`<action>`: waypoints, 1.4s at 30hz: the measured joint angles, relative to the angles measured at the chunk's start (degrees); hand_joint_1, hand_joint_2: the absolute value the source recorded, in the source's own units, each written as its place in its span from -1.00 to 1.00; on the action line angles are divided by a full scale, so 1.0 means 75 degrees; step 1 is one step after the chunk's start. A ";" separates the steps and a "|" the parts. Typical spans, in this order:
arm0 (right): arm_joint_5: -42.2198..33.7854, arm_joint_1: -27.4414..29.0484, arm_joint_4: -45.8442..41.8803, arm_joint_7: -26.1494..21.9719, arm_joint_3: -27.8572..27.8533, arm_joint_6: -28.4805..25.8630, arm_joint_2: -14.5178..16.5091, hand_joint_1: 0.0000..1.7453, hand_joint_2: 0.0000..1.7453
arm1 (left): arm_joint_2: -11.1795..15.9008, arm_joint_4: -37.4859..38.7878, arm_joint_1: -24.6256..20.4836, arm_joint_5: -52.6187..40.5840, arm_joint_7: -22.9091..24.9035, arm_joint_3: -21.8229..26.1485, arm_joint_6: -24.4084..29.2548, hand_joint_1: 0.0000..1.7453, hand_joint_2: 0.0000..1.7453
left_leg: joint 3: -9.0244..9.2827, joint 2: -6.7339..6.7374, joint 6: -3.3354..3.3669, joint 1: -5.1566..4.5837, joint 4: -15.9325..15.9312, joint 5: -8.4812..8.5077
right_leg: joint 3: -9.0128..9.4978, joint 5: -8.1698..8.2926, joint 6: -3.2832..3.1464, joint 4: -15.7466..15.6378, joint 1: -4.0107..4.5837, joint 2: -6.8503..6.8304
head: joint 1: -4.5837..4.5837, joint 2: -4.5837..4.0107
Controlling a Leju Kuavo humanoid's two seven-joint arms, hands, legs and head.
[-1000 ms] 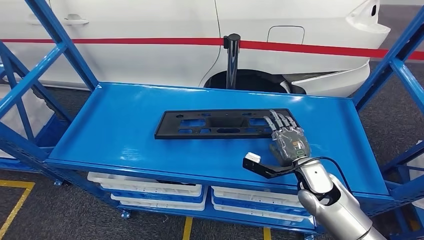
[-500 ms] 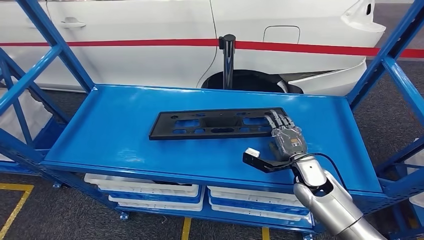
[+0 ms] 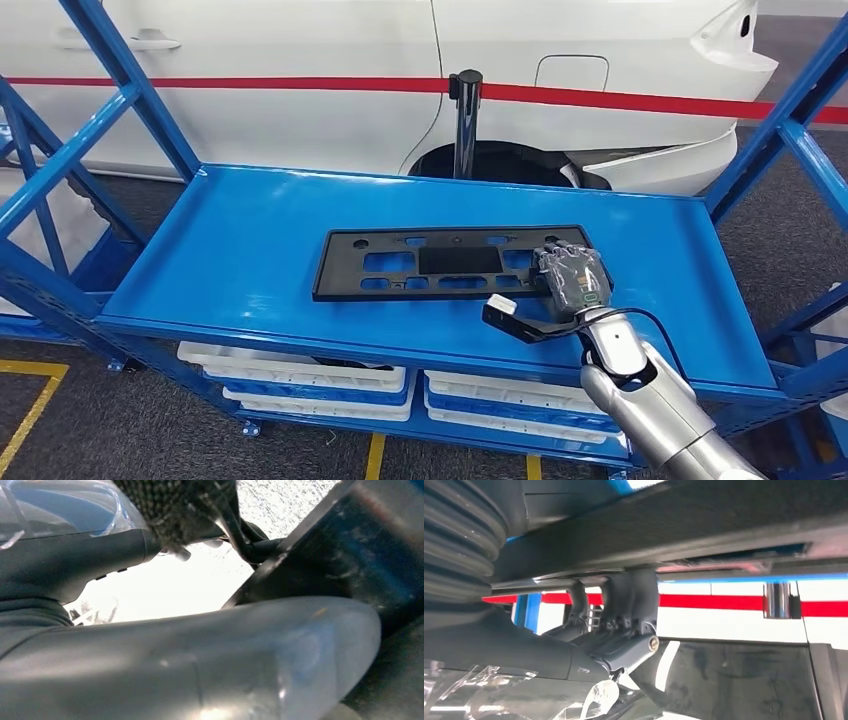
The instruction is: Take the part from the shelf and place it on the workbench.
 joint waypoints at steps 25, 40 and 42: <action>-0.1485 0.0082 -0.1687 0.0485 -0.0892 -0.0459 -0.0058 1.00 1.00 | -0.0115 0.0000 0.0000 -0.0001 0.0071 0.0000 0.0393 -1.00 -1.00 | 0.0060 0.0046 0.0095 0.0057 -0.0027 -0.0045 | -0.1305 -0.1076 0.0078 0.2545 -0.0010 0.0005 | 0.0010 0.0000; -0.6485 -0.0417 -0.4373 -0.0058 -0.1575 -0.1389 -0.0077 1.00 1.00 | -0.0124 0.0000 -0.0035 0.0004 -0.0158 0.0005 0.0552 -1.00 -0.50 | -0.1186 -0.0008 -0.0258 0.0104 0.2741 -0.1388 | -0.0158 0.0108 -0.0171 -0.0024 -0.0085 0.0030 | -0.0001 0.0000; -0.6850 -0.0338 -0.4608 -0.0193 -0.1631 -0.1485 -0.0077 1.00 1.00 | -0.0124 0.0000 -0.0043 0.0004 -0.0173 0.0006 0.0561 -1.00 0.50 | -0.0996 -0.0010 -0.0165 0.0064 0.2339 -0.1063 | -0.0134 0.0103 -0.0175 -0.0026 -0.0053 0.0052 | -0.0001 0.0000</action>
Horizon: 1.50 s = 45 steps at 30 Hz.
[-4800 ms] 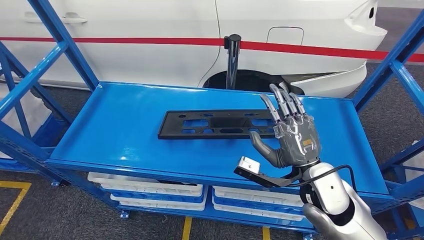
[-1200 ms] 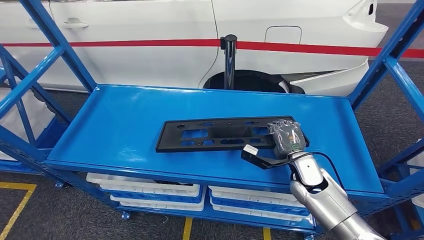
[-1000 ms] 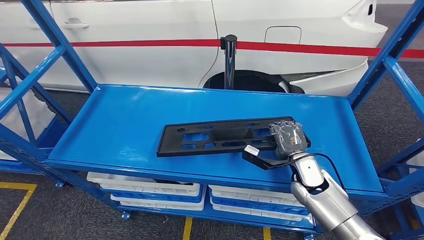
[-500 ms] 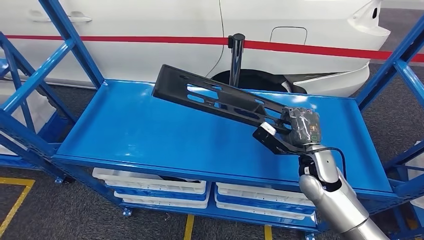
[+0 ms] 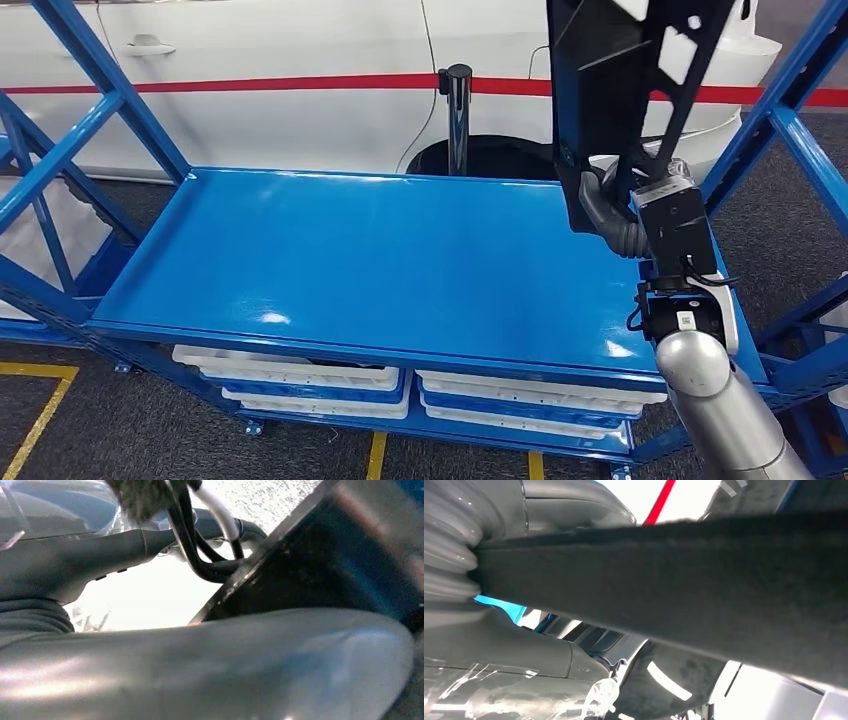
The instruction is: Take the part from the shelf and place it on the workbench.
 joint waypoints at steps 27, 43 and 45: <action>-0.2296 0.4795 -0.2002 -0.2895 -0.0626 -0.0280 0.0010 1.00 1.00 | 0.0034 -0.0055 0.0118 0.0057 -0.0401 0.0048 0.0197 -1.00 1.00 | 0.0139 -0.0037 -0.0166 0.0071 -0.0243 -0.0148 | 0.0169 -0.0116 -0.0062 -0.0061 -0.0008 -0.0066 | -0.0004 0.0000; -0.0653 0.5818 -0.2391 -0.2333 -0.0752 -0.0857 0.0128 1.00 1.00 | -0.0033 -0.0052 0.0075 0.0420 0.0510 0.0270 0.0490 -1.00 1.00 | 0.0996 0.0071 0.0290 -0.0040 -0.2447 0.1151 | -0.0692 -0.1471 0.0224 0.2142 0.0022 -0.0027 | 0.0012 0.0000; -0.0242 0.5948 -0.2423 -0.2298 -0.0778 -0.1033 0.0139 1.00 1.00 | -0.0050 -0.0052 0.0077 0.0443 0.0533 0.0283 0.0490 -1.00 1.00 | 0.0910 0.0119 0.0299 -0.0069 -0.2438 0.1213 | -0.0636 -0.1490 0.0238 0.2382 0.0024 -0.0035 | 0.0012 0.0000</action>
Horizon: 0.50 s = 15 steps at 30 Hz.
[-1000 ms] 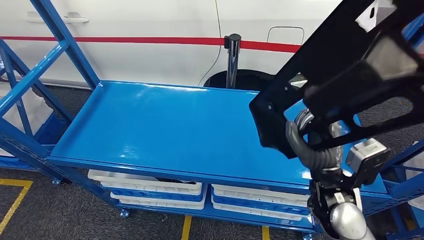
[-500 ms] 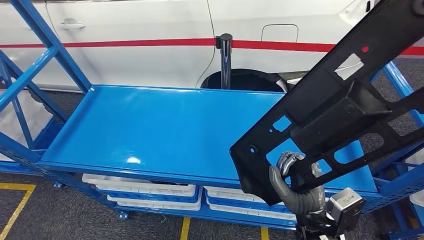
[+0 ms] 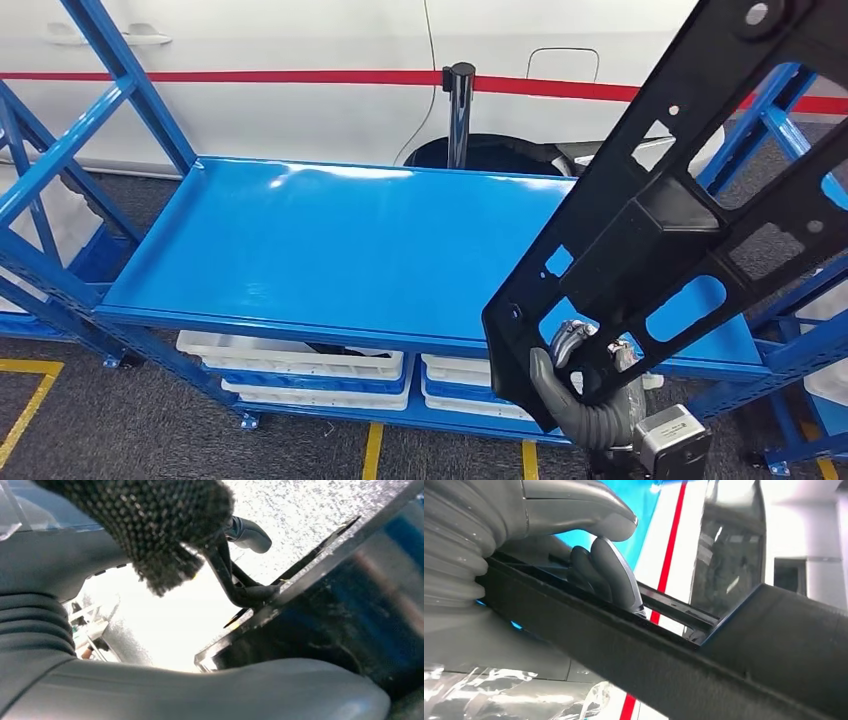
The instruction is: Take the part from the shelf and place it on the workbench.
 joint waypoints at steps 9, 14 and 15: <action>0.0837 0.0500 -0.0310 0.0007 -0.0213 -0.0656 0.0069 1.00 1.00 | -0.0005 0.0000 0.0048 0.0044 0.0028 0.0164 0.0000 -1.00 1.00 | -0.0178 0.0199 -0.0236 -0.0031 0.0260 -0.0031 | 0.1453 0.1058 -0.0251 -0.2683 -0.0006 -0.0224 | -0.0010 0.0000; 0.0795 0.0657 -0.0365 0.0028 -0.0354 -0.0758 0.0090 1.00 1.00 | 0.0015 0.0000 -0.0012 0.0045 0.0032 0.0227 -0.0428 -1.00 1.00 | -0.0748 -0.0072 -0.0426 0.0015 0.2620 -0.1586 | 0.1045 0.1392 -0.0337 -0.2673 -0.0039 0.0057 | -0.0012 0.0000; 0.0793 0.0686 -0.0368 0.0028 -0.0374 -0.0765 0.0095 1.00 1.00 | 0.0017 0.0000 -0.0025 0.0039 0.0045 0.0251 -0.0505 -1.00 1.00 | -0.0586 -0.0089 -0.0414 0.0014 0.2625 -0.1574 | 0.0975 0.1450 -0.0330 -0.2668 -0.0033 0.0129 | -0.0012 0.0000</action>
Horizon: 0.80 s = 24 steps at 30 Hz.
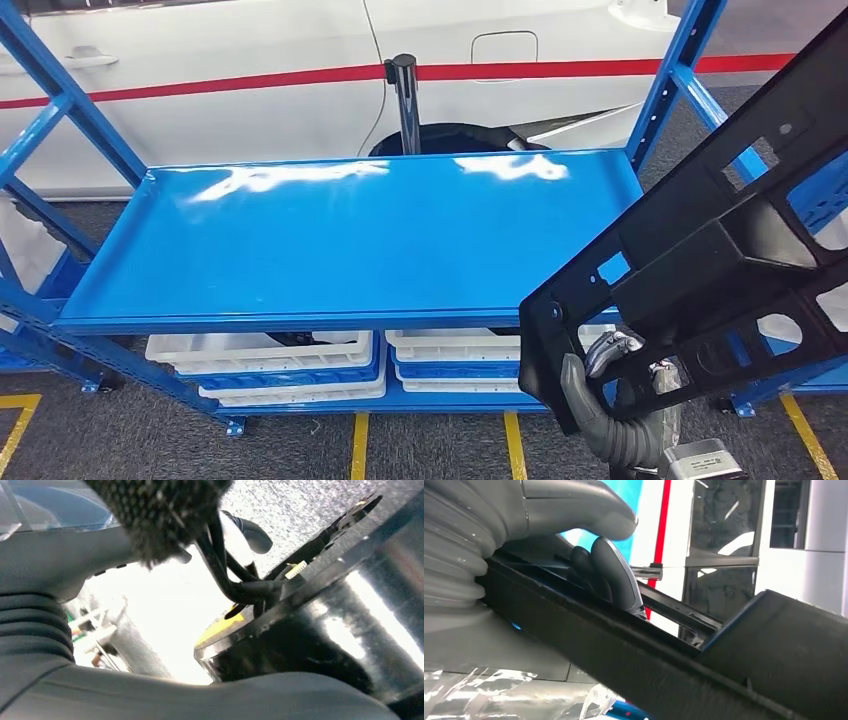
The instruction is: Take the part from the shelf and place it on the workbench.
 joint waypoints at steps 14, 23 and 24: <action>0.0519 0.0108 -0.0170 0.0071 -0.0208 -0.0152 0.0025 1.00 1.00 | -0.0023 0.0000 0.0016 -0.0027 0.0082 0.0065 0.0074 -1.00 1.00 | 0.1061 -0.0040 0.0464 -0.0017 -0.2919 0.1399 | -0.1316 -0.1201 0.0369 0.2493 0.0029 -0.0055 | 0.0021 0.0000; 0.0653 0.0147 -0.0232 0.0219 -0.0252 -0.0277 0.0026 1.00 1.00 | -0.0014 -0.0003 -0.0014 -0.0010 0.0173 0.0117 0.0078 -1.00 1.00 | 0.0451 0.0049 0.0181 -0.0036 -0.2583 0.1844 | 0.0781 -0.0519 0.0339 -0.0107 -0.0044 -0.0163 | 0.0017 0.0000; 0.0627 0.0162 -0.0238 0.0210 -0.0254 -0.0313 0.0026 1.00 1.00 | -0.0012 -0.0003 -0.0015 -0.0006 0.0173 0.0122 0.0079 -1.00 1.00 | 0.0364 0.0030 0.0136 -0.0030 -0.2509 0.1771 | 0.0703 -0.0480 0.0284 -0.0106 -0.0061 -0.0165 | 0.0014 0.0000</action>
